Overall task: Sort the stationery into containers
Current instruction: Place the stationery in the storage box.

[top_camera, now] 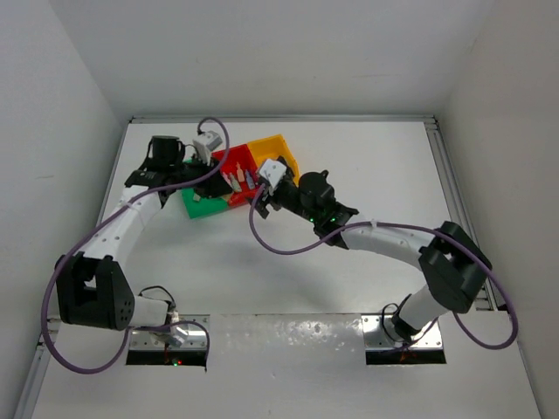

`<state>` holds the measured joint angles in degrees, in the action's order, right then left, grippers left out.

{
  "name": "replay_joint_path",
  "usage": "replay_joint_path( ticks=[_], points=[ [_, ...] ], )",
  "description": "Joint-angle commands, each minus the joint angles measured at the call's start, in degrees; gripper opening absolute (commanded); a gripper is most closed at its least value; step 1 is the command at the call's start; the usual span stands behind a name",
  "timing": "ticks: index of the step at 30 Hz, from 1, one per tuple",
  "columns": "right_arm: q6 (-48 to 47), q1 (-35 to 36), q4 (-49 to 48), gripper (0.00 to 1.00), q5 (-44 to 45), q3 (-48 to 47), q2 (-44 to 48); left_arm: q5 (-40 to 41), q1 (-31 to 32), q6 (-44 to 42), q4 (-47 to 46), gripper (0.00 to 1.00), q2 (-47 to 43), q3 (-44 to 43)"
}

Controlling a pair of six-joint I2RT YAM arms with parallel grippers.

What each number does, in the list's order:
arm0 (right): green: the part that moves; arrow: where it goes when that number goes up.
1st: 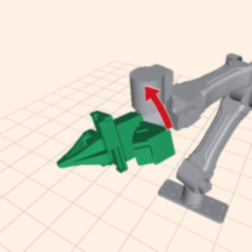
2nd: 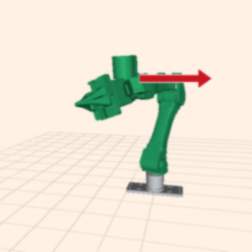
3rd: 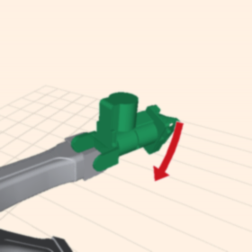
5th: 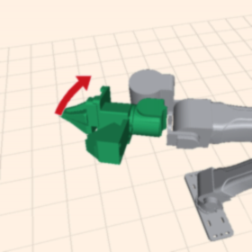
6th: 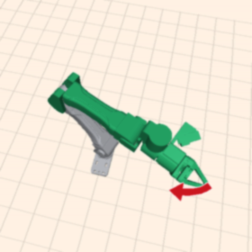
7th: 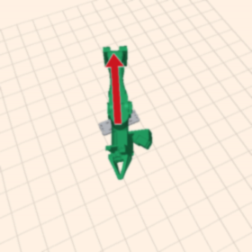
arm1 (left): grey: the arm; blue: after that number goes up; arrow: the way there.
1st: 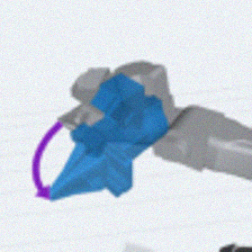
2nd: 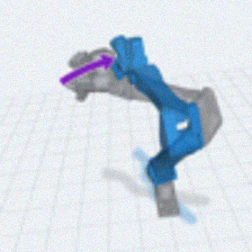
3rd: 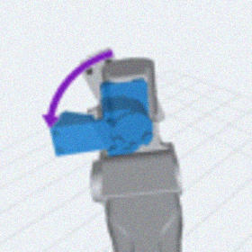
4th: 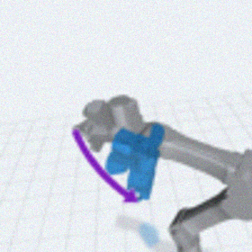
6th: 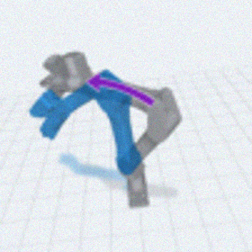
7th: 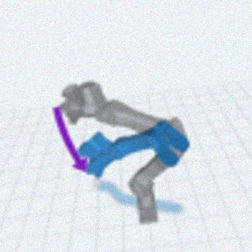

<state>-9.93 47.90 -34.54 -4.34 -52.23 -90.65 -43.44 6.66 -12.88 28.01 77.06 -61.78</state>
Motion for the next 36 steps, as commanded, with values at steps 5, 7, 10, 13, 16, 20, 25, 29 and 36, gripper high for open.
replay_joint_path(
  ticks=[5,7,10,13,16,20,25,29,36],
  points=[
    [3.78,-2.9,-1.49,0.83,4.24,5.81,11.28,22.04,-6.66,16.53,-13.31,0.0,2.48,-1.15],
    [3.87,-3.6,-0.79,0.83,7.4,6.61,11.63,27.15,-6.66,18.5,-15.26,0.0,4.49,-1.24],
    [4.74,-4.65,1.49,0.84,10.92,7.05,12.43,31.3,-6.66,18.25,-19.39,0.0,6.52,-0.01],
    [5.8,-5.71,3.78,0.84,12.33,7.4,13.13,36.74,-6.57,18.95,-22.11,0.0,8.46,1.04],
    [5.98,-5.97,4.49,0.84,12.95,8.46,14.01,38.69,-6.48,20.52,-24.57,0.0,9.34,2.01],
    [6.15,-6.15,5.45,0.84,13.65,9.25,14.8,40.54,-5.96,20.19,-30.81,0.05,10.22,6.23],
    [5.54,-6.41,6.77,0.84,14.18,9.07,15.06,40.99,-4.81,20.27,-33.98,0.2,11.45,9.48],
    [5.63,-6.5,7.21,0.85,14.89,9.16,15.68,41.24,-4.72,20.36,-34.87,0.45,11.45,10.36],
    [9.49,-8.26,13.7,0.86,18.04,6.26,15.68,42.03,-6.12,18.95,-33.47,0.63,9.87,6.42]
  ],
)
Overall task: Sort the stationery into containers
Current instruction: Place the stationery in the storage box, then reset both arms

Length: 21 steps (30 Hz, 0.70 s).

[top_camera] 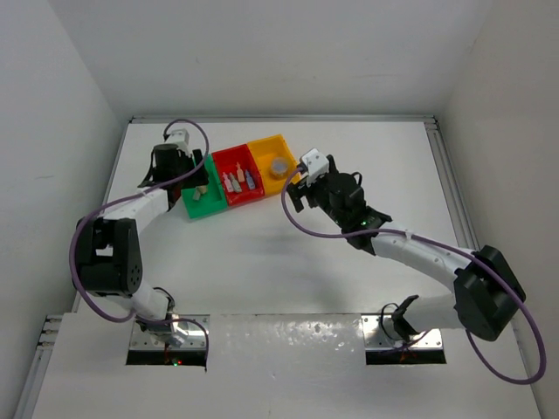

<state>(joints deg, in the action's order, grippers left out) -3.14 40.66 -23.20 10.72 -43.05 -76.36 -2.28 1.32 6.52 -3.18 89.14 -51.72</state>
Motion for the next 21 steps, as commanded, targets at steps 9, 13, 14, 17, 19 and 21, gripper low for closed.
replay_joint_path(
  ticks=[9,13,14,17,19,21],
  points=[
    [19.64,-13.14,25.37,0.89,11.07,-10.04,-0.02,17.03,-7.81,-1.08,14.67,0.78,-5.47,-18.23],
    [25.71,-21.84,32.24,0.94,9.25,-8.72,1.91,21.96,-15.36,-1.34,23.2,0.82,-4.78,-17.97],
    [25.81,-25.16,32.78,0.96,8.1,-8.02,2.26,22.58,-16.78,-0.99,24.87,0.82,-4.42,-17.71],
    [27.21,-30.89,35.85,0.99,5.81,-8.02,2.0,19.53,-21.7,0.77,29.71,0.84,-4.5,-14.74],
    [30.64,-35.01,37.78,0.99,4.41,-8.37,1.39,17.67,-23.29,1.21,29.64,0.85,-6.07,-12.71],
    [33.79,-37.14,38.49,0.99,3.08,-8.28,1.21,16.61,-23.73,2.0,29.81,0.87,-6.96,-10.77]
  ],
)
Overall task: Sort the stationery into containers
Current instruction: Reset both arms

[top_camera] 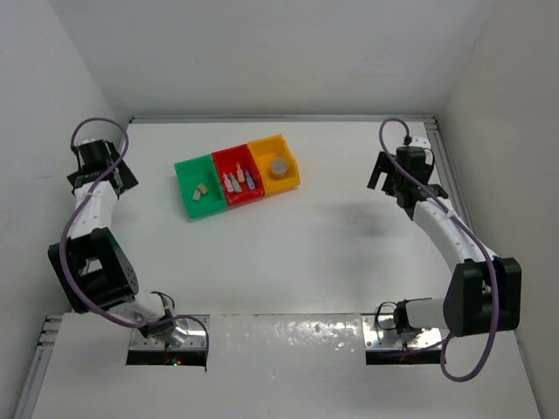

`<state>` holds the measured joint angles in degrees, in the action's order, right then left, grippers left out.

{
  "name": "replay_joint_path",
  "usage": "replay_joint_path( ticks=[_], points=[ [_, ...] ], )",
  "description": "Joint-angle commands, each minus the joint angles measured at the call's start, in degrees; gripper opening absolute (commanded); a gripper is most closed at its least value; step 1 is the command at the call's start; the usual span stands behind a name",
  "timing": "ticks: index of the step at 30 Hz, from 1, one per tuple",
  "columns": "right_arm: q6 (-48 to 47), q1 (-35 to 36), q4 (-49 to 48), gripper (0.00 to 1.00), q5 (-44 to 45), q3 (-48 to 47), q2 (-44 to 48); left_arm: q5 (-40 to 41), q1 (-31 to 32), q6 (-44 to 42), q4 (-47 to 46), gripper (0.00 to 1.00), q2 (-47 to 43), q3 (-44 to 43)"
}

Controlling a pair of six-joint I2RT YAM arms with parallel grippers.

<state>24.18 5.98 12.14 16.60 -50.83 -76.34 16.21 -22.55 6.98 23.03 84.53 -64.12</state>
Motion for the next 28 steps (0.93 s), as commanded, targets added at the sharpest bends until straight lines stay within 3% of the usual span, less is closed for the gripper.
replay_joint_path(
  ticks=[1,11,23,28],
  points=[
    [7.62,-3.59,3.06,0.99,-1.67,0.11,1.19,-1.97,0.31,1.72,3.95,0.87,-2.44,1.8],
    [9.66,-4.22,2.71,0.99,6.6,3.54,3.21,-0.73,0.04,2.86,3.61,0.88,-3.23,5.05],
    [9.74,-4.13,2.8,0.99,5.72,3.98,3.03,-1.79,1.1,2.16,4.75,0.88,-3.76,6.11],
    [9.13,-4.13,-1.67,0.99,4.67,6.61,5.14,-2.06,1.01,2.07,4.75,0.88,-3.85,6.29]
  ],
)
